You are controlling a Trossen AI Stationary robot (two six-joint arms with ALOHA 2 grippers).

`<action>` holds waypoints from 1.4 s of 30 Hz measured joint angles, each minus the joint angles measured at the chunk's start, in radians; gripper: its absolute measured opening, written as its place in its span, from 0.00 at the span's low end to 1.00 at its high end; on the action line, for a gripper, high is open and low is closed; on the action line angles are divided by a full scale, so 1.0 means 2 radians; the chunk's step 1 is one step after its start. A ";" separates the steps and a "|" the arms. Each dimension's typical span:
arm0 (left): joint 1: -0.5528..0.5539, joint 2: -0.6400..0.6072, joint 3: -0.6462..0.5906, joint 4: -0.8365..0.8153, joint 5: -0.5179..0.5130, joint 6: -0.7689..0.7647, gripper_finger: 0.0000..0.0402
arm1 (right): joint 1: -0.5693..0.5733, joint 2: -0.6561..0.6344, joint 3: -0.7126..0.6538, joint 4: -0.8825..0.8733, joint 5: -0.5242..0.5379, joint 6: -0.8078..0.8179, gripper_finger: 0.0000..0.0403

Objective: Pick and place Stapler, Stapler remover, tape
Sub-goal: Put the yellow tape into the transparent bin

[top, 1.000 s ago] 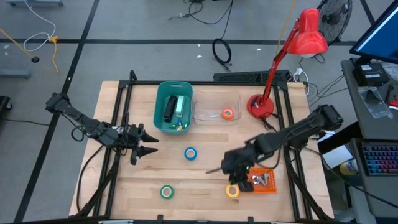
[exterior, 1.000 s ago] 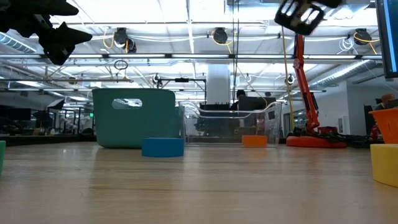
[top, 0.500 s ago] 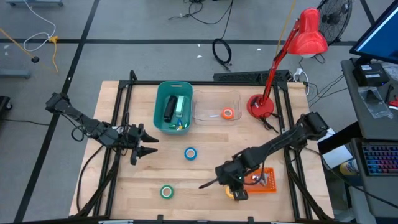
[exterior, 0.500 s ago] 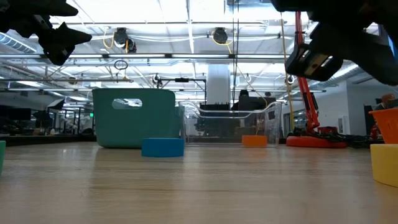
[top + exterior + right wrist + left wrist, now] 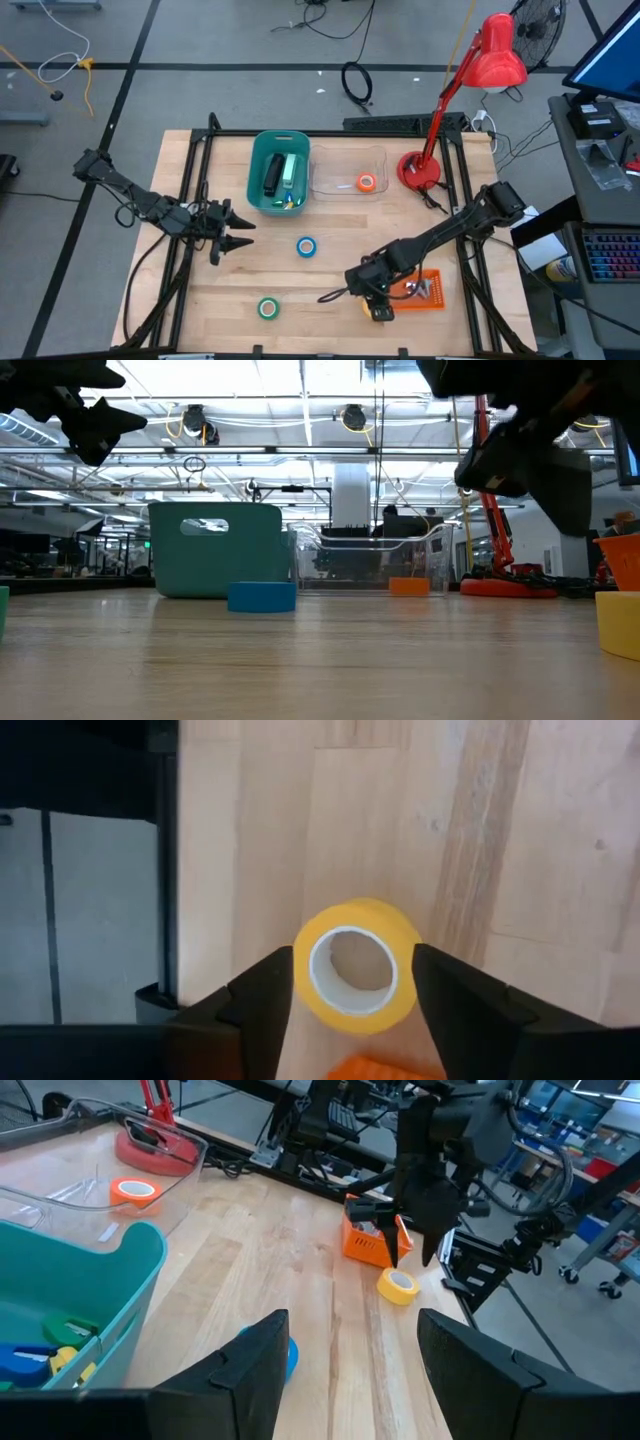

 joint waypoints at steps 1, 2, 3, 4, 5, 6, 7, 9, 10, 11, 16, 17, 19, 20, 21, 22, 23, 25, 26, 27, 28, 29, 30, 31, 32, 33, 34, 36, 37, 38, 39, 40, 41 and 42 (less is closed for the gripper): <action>0.000 0.000 0.000 0.000 0.000 0.000 0.56 | 0.000 0.005 0.000 0.001 0.000 0.003 0.50; 0.000 0.000 0.000 0.000 0.000 0.000 0.56 | 0.000 0.010 0.000 0.002 0.000 0.004 0.51; 0.000 0.000 0.000 -0.001 0.000 0.000 0.56 | 0.002 0.016 0.000 0.001 0.001 0.003 0.51; 0.000 0.000 0.000 -0.003 0.000 0.000 0.56 | 0.003 0.021 0.000 0.001 0.001 0.001 0.51; 0.000 0.000 0.000 -0.004 0.000 0.000 0.56 | 0.003 0.026 0.000 0.004 0.001 -0.001 0.51; 0.000 0.000 0.000 -0.005 0.000 0.000 0.56 | 0.003 0.031 0.000 0.006 0.001 -0.003 0.51; 0.000 0.000 0.000 -0.006 0.000 0.000 0.56 | 0.003 0.037 0.000 0.004 0.002 -0.004 0.52; 0.000 0.000 0.000 -0.006 0.000 0.000 0.56 | 0.003 0.047 0.000 -0.006 0.012 -0.006 0.52; 0.000 0.000 0.000 -0.007 0.000 0.000 0.56 | 0.003 0.051 0.000 -0.010 0.015 -0.007 0.52; 0.000 0.000 0.000 -0.007 0.000 0.000 0.56 | 0.002 0.054 0.000 -0.009 0.021 -0.009 0.52; 0.000 0.000 0.000 -0.007 0.000 0.000 0.56 | 0.002 0.070 0.000 -0.008 0.034 -0.016 0.51; 0.000 0.000 0.000 -0.007 0.000 0.000 0.56 | 0.002 0.072 0.001 -0.009 0.037 -0.016 0.51; 0.000 0.000 0.000 -0.007 0.000 0.000 0.56 | 0.003 0.075 0.002 -0.015 0.047 -0.017 0.49; 0.000 0.000 0.000 -0.007 0.000 0.000 0.56 | 0.003 0.077 0.002 -0.019 0.049 -0.017 0.47; 0.000 0.000 0.000 -0.007 0.000 0.000 0.56 | 0.003 0.078 0.002 -0.020 0.050 -0.017 0.45; 0.000 0.000 0.000 -0.007 0.000 0.000 0.56 | 0.003 0.079 0.002 -0.021 0.050 -0.017 0.42; 0.000 0.000 0.000 -0.007 0.000 0.000 0.56 | 0.003 0.079 0.002 -0.021 0.050 -0.017 0.38; 0.000 0.000 0.000 -0.007 0.000 0.000 0.56 | 0.000 0.079 0.002 -0.018 0.051 -0.017 0.31; 0.000 0.000 0.000 -0.007 0.000 0.000 0.56 | -0.001 0.078 0.002 -0.017 0.051 -0.017 0.27; 0.000 0.000 0.000 -0.007 0.000 0.000 0.56 | -0.002 0.076 0.001 -0.018 0.052 -0.015 0.22; 0.000 0.000 0.000 -0.007 0.000 0.000 0.56 | -0.005 0.075 0.001 -0.017 0.052 -0.013 0.17; 0.000 0.000 0.000 -0.007 0.000 0.000 0.56 | -0.008 0.075 0.001 -0.017 0.051 -0.009 0.13; 0.000 0.000 0.000 -0.007 0.000 0.000 0.56 | -0.011 0.074 0.000 -0.017 0.049 -0.004 0.09; 0.000 0.000 0.000 -0.007 0.000 0.000 0.56 | -0.013 0.069 0.000 -0.017 0.048 -0.002 0.08; 0.000 0.000 0.000 -0.006 0.000 0.000 0.56 | -0.015 0.065 -0.001 -0.015 0.051 -0.002 0.08; 0.000 0.000 0.000 -0.007 -0.001 0.000 0.56 | -0.019 0.059 -0.001 -0.010 0.051 -0.002 0.08; 0.000 0.000 0.000 -0.007 -0.001 0.001 0.56 | -0.024 0.052 -0.001 -0.002 0.051 -0.002 0.08; 0.000 0.000 0.000 -0.007 -0.001 0.001 0.56 | -0.035 0.031 -0.001 0.011 0.051 -0.003 0.08; 0.000 0.000 0.000 -0.007 -0.001 0.001 0.56 | -0.041 0.018 -0.001 0.013 0.051 -0.003 0.08; 0.000 0.000 0.000 -0.006 -0.001 0.002 0.56 | -0.048 0.005 -0.001 0.020 0.051 -0.003 0.08; 0.000 0.000 0.000 -0.007 -0.001 0.002 0.56 | -0.056 -0.009 -0.001 0.032 0.051 -0.004 0.08; 0.000 0.000 0.000 -0.007 -0.001 0.001 0.56 | -0.063 -0.024 -0.001 0.042 0.051 -0.006 0.08; 0.000 0.000 0.000 -0.006 -0.001 0.001 0.56 | -0.071 -0.042 -0.001 0.048 0.051 -0.009 0.08; 0.000 0.000 0.000 -0.006 -0.001 0.001 0.56 | -0.080 -0.059 -0.001 0.059 0.052 -0.013 0.08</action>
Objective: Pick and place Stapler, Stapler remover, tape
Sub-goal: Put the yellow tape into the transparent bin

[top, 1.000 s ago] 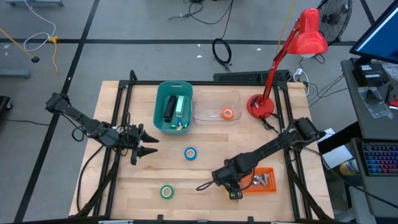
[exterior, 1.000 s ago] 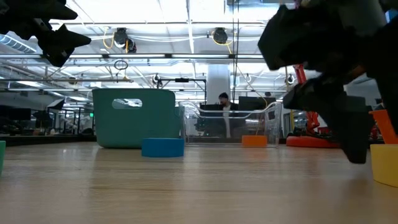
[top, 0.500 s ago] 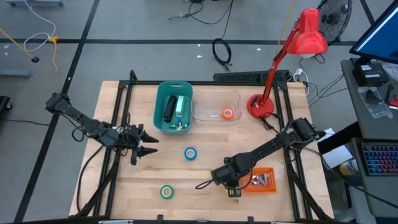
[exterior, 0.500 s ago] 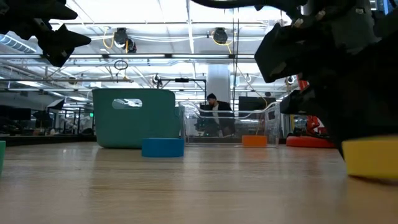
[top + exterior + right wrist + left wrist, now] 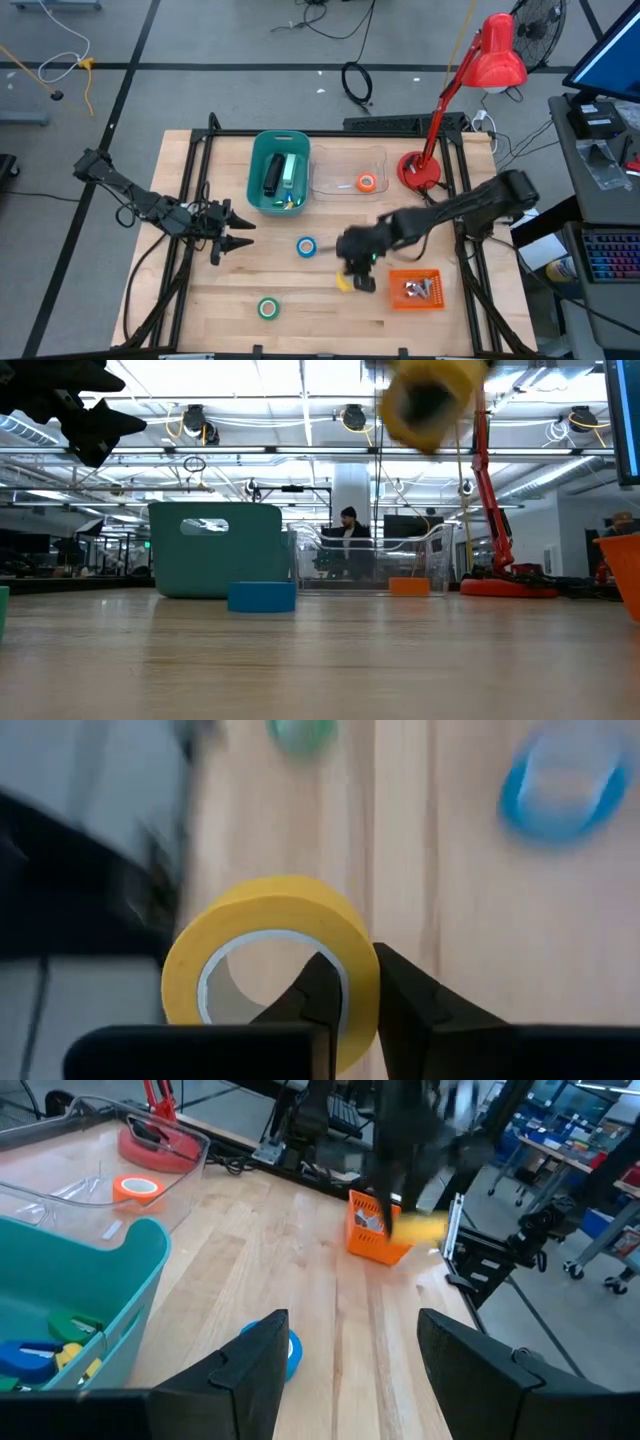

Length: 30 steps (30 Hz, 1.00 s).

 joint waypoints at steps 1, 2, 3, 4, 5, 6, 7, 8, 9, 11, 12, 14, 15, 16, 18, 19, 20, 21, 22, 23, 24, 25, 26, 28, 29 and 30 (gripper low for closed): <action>0.000 0.000 0.000 0.000 0.000 0.000 0.56 | -0.009 -0.017 0.000 0.020 0.000 -0.005 0.08; 0.000 0.000 0.000 0.000 0.000 0.000 0.56 | -0.018 -0.032 0.000 0.040 0.000 -0.012 0.08; 0.000 0.000 0.000 0.000 0.000 0.000 0.56 | -0.027 -0.050 0.001 0.058 -0.001 -0.020 0.08; 0.000 0.000 0.000 0.000 0.000 0.000 0.56 | -0.036 -0.064 0.000 0.075 0.000 -0.026 0.08; 0.000 0.000 0.000 0.000 0.000 0.000 0.56 | -0.046 -0.076 0.000 0.098 0.000 -0.031 0.08; 0.000 0.000 0.000 0.000 0.000 0.001 0.56 | -0.055 -0.088 -0.001 0.124 -0.001 -0.036 0.08; 0.000 0.000 0.000 0.000 0.000 0.000 0.56 | -0.064 -0.099 -0.005 0.148 -0.002 -0.040 0.08; 0.000 0.000 0.000 0.000 0.000 0.001 0.56 | -0.074 -0.109 -0.009 0.165 -0.003 -0.043 0.08; 0.000 0.000 0.000 0.000 0.000 0.001 0.56 | -0.083 -0.118 -0.015 0.184 -0.002 -0.043 0.08; 0.000 0.000 0.000 0.000 0.000 0.001 0.56 | -0.100 -0.134 -0.026 0.216 0.005 -0.044 0.08; 0.000 0.000 0.000 0.000 0.000 0.001 0.56 | -0.108 -0.141 -0.031 0.220 0.020 -0.048 0.08; 0.000 0.000 0.000 0.000 -0.001 0.003 0.56 | -0.119 -0.153 -0.037 0.222 0.073 -0.074 0.08; 0.000 0.000 0.000 0.000 -0.001 0.003 0.56 | -0.124 -0.158 -0.040 0.221 0.106 -0.093 0.08; 0.000 0.000 0.000 0.000 -0.001 0.003 0.56 | -0.130 -0.162 -0.041 0.221 0.138 -0.112 0.08; 0.000 0.000 0.000 0.000 -0.001 0.003 0.56 | -0.142 -0.162 -0.041 0.221 0.203 -0.150 0.08; 0.000 0.000 0.000 0.000 -0.001 0.002 0.56 | -0.148 -0.162 -0.041 0.218 0.233 -0.169 0.08; 0.000 0.000 0.000 0.000 -0.001 0.002 0.56 | -0.155 -0.162 -0.041 0.211 0.260 -0.188 0.08; 0.000 0.000 0.000 0.000 -0.001 0.002 0.56 | -0.162 -0.162 -0.041 0.203 0.285 -0.206 0.08; 0.000 0.000 0.000 0.000 -0.001 0.002 0.56 | -0.170 -0.161 -0.041 0.194 0.307 -0.224 0.08; 0.000 0.000 0.000 0.000 -0.001 0.002 0.56 | -0.178 -0.159 -0.041 0.184 0.326 -0.240 0.08; 0.000 0.000 0.000 0.000 -0.001 0.001 0.56 | -0.186 -0.154 -0.041 0.175 0.345 -0.254 0.08; 0.000 0.000 0.000 0.000 -0.001 0.001 0.56 | -0.195 -0.149 -0.041 0.161 0.365 -0.268 0.08; 0.000 0.000 0.000 0.000 -0.001 0.001 0.56 | -0.203 -0.146 -0.041 0.143 0.381 -0.281 0.08; 0.000 0.000 0.000 0.000 -0.001 0.001 0.56 | -0.223 -0.136 -0.042 0.120 0.392 -0.309 0.08; 0.000 0.000 0.000 0.000 -0.003 0.001 0.56 | -0.232 -0.130 -0.042 0.120 0.390 -0.321 0.08; 0.000 0.000 0.000 0.000 -0.005 0.000 0.56 | -0.241 -0.123 -0.041 0.118 0.390 -0.331 0.08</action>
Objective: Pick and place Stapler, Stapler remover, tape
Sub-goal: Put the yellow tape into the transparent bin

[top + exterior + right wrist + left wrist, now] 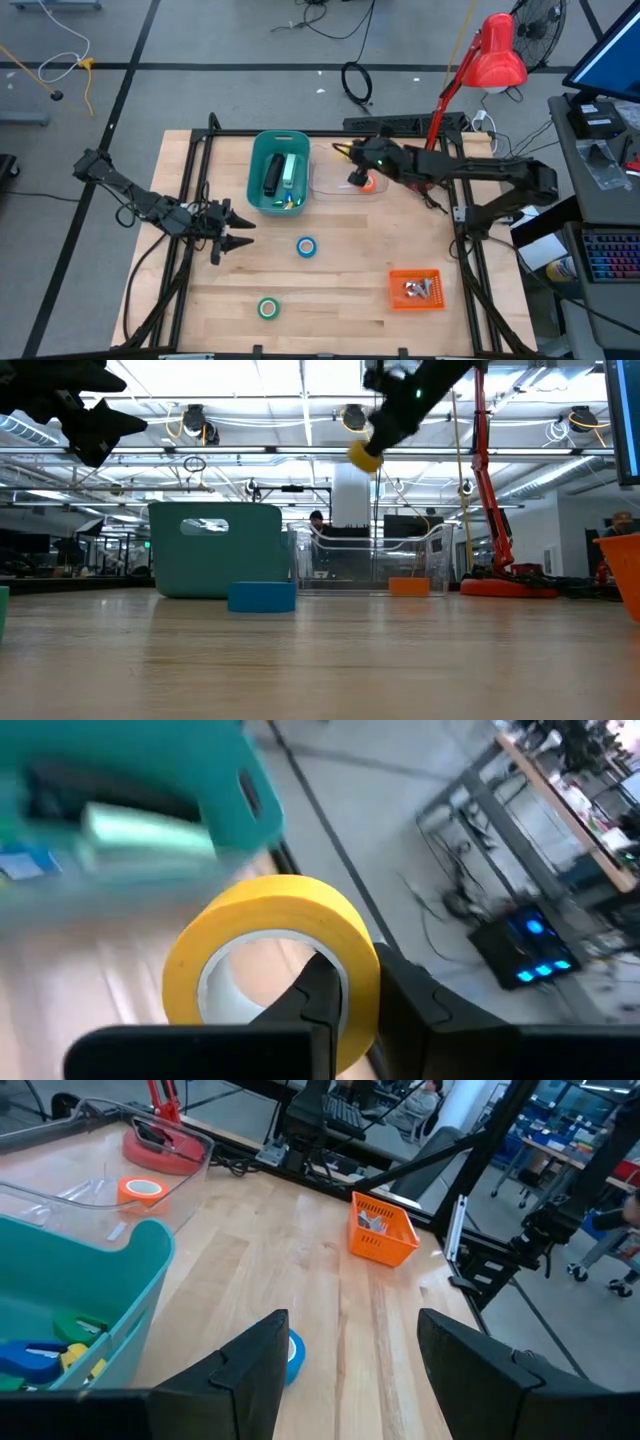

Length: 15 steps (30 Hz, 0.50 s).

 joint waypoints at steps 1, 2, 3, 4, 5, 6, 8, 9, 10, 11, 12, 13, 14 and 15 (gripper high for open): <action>0.000 0.000 0.000 0.001 -0.001 -0.001 0.56 | -0.008 0.007 0.000 -0.005 0.000 -0.010 0.08; 0.000 0.000 0.000 0.001 -0.001 -0.002 0.56 | -0.016 0.014 0.000 -0.010 -0.001 -0.022 0.08; 0.000 0.000 0.000 0.001 -0.001 -0.002 0.56 | -0.023 0.023 0.000 -0.011 -0.005 -0.036 0.08; 0.000 0.000 0.000 0.001 -0.001 -0.002 0.56 | -0.030 0.031 0.000 -0.011 -0.019 -0.050 0.08; 0.000 0.000 0.000 0.001 -0.001 -0.003 0.56 | -0.037 0.039 0.000 -0.011 -0.035 -0.060 0.08; 0.000 0.000 0.000 0.002 -0.001 -0.004 0.56 | -0.045 0.045 0.000 -0.012 -0.053 -0.066 0.08; 0.000 0.000 0.000 0.004 -0.001 -0.004 0.56 | -0.060 0.056 0.000 -0.016 -0.087 -0.074 0.08; 0.000 0.000 0.000 0.006 -0.001 -0.005 0.56 | -0.068 0.061 0.000 -0.021 -0.103 -0.078 0.08; 0.000 0.000 0.000 0.007 -0.001 -0.007 0.56 | -0.076 0.065 0.000 -0.027 -0.116 -0.080 0.08; 0.000 0.000 0.000 0.010 -0.001 -0.010 0.56 | -0.083 0.070 0.000 -0.030 -0.128 -0.081 0.08; 0.000 0.000 0.000 0.014 -0.001 -0.010 0.56 | -0.091 0.074 0.000 -0.030 -0.140 -0.081 0.08; 0.000 0.000 0.000 0.016 -0.001 -0.011 0.56 | -0.099 0.076 0.000 -0.030 -0.158 -0.081 0.08; 0.000 0.000 0.000 0.018 -0.002 -0.014 0.56 | -0.107 0.077 0.000 -0.030 -0.177 -0.082 0.08; 0.000 0.000 0.000 0.018 -0.002 -0.015 0.56 | -0.114 0.080 0.000 -0.028 -0.199 -0.082 0.08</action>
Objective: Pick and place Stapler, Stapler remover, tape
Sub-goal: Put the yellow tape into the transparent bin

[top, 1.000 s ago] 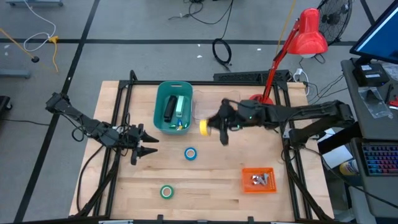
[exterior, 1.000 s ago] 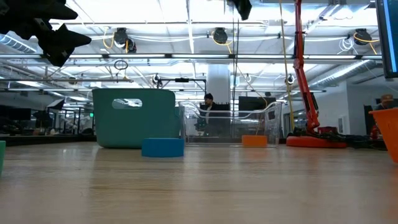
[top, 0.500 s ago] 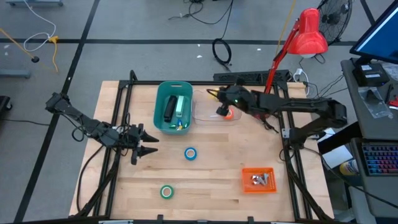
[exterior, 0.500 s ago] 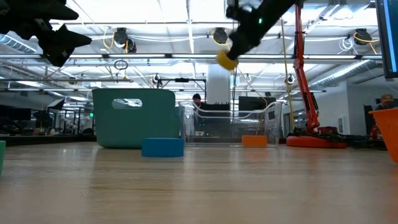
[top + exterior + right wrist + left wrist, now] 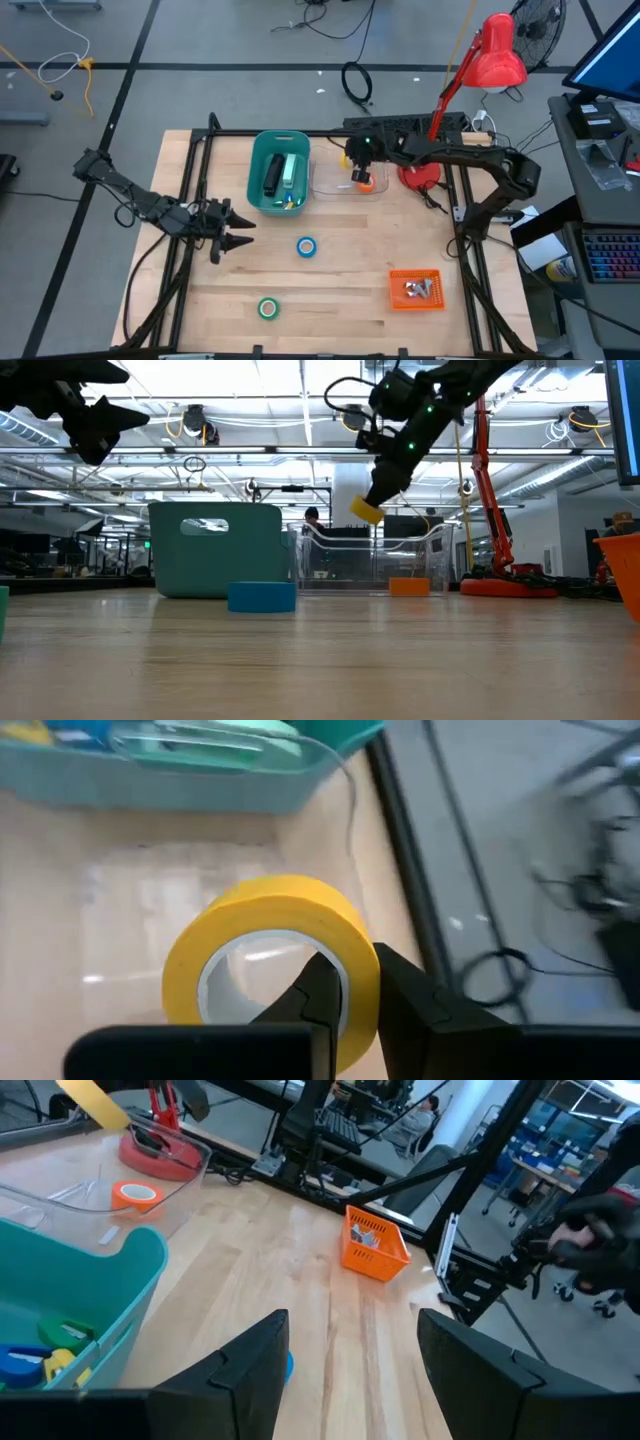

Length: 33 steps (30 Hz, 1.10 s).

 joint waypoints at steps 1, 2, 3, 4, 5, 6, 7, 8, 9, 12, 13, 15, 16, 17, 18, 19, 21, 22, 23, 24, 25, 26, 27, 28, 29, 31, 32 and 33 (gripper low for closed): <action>0.000 0.000 0.000 0.000 -0.001 -0.002 0.56 | -0.006 0.003 0.001 0.004 -0.021 0.000 0.08; 0.000 0.000 0.000 0.000 -0.004 -0.002 0.56 | -0.012 0.008 0.001 0.003 -0.037 0.000 0.08; 0.000 0.000 0.000 0.000 -0.006 -0.003 0.56 | -0.017 0.012 0.001 -0.002 -0.050 0.001 0.08; 0.000 0.000 0.000 0.000 -0.009 -0.005 0.56 | -0.021 0.016 0.000 -0.008 -0.060 0.000 0.08; 0.000 0.000 0.000 0.000 -0.015 -0.007 0.56 | -0.025 0.020 0.000 -0.010 -0.071 -0.002 0.08; 0.000 0.000 0.000 0.000 -0.021 -0.008 0.56 | -0.028 0.024 0.000 -0.009 -0.086 -0.006 0.08; 0.000 0.000 0.000 0.000 -0.026 -0.010 0.56 | -0.031 0.027 0.000 -0.008 -0.103 -0.011 0.08; 0.000 0.000 0.000 0.001 -0.032 -0.011 0.56 | -0.033 0.029 0.000 -0.010 -0.117 -0.014 0.08; 0.000 0.000 0.000 0.001 -0.036 -0.011 0.56 | -0.035 0.032 0.000 -0.013 -0.126 -0.016 0.08; 0.000 0.000 0.000 0.001 -0.050 -0.011 0.56 | -0.036 0.040 0.000 -0.012 -0.129 -0.027 0.08; 0.000 0.000 0.000 0.001 -0.053 -0.011 0.56 | -0.037 0.042 0.000 -0.013 -0.129 -0.031 0.08; 0.000 0.000 0.000 0.001 -0.060 -0.013 0.56 | -0.039 0.045 0.000 -0.014 -0.130 -0.038 0.08; 0.000 0.000 0.000 0.001 -0.060 -0.013 0.56 | -0.040 0.046 0.000 -0.016 -0.130 -0.041 0.08; 0.000 0.000 0.000 0.001 -0.060 -0.013 0.56 | -0.042 0.048 0.000 -0.019 -0.130 -0.045 0.08; 0.000 0.000 0.000 0.001 -0.060 -0.013 0.56 | -0.044 0.051 0.000 -0.024 -0.130 -0.050 0.08; 0.000 0.000 0.000 0.001 -0.060 -0.013 0.56 | -0.046 0.051 0.000 -0.033 -0.130 -0.053 0.08; 0.000 0.000 0.000 0.001 -0.060 -0.013 0.56 | -0.049 0.051 0.000 -0.046 -0.140 -0.060 0.08; 0.000 0.000 0.000 0.001 -0.060 -0.013 0.56 | -0.050 0.051 0.000 -0.047 -0.147 -0.064 0.08; 0.000 0.000 0.000 0.001 -0.060 -0.013 0.56 | -0.051 0.051 0.000 -0.049 -0.155 -0.067 0.08; 0.000 0.000 0.000 0.001 -0.060 -0.013 0.56 | -0.051 0.051 0.000 -0.054 -0.159 -0.069 0.08; 0.000 0.000 0.000 0.001 -0.061 -0.013 0.56 | -0.051 0.051 0.000 -0.056 -0.163 -0.071 0.08; 0.000 0.000 0.000 0.000 -0.063 -0.013 0.56 | -0.051 0.051 0.000 -0.057 -0.168 -0.073 0.08; 0.000 0.000 0.000 0.000 -0.066 -0.013 0.56 | -0.051 0.051 0.000 -0.058 -0.169 -0.075 0.08; 0.000 0.000 0.000 0.000 -0.070 -0.013 0.56 | -0.051 0.051 0.000 -0.059 -0.169 -0.076 0.08; 0.000 0.000 0.000 0.000 -0.075 -0.013 0.56 | -0.051 0.051 0.000 -0.060 -0.169 -0.077 0.08; 0.000 0.000 0.000 0.000 -0.087 -0.013 0.56 | -0.051 0.051 0.000 -0.063 -0.169 -0.077 0.08; 0.000 0.000 0.000 0.000 -0.091 -0.013 0.56 | -0.052 0.051 0.000 -0.062 -0.169 -0.077 0.08; 0.000 0.000 0.000 0.000 -0.097 -0.011 0.56 | -0.052 0.051 0.000 -0.061 -0.169 -0.077 0.08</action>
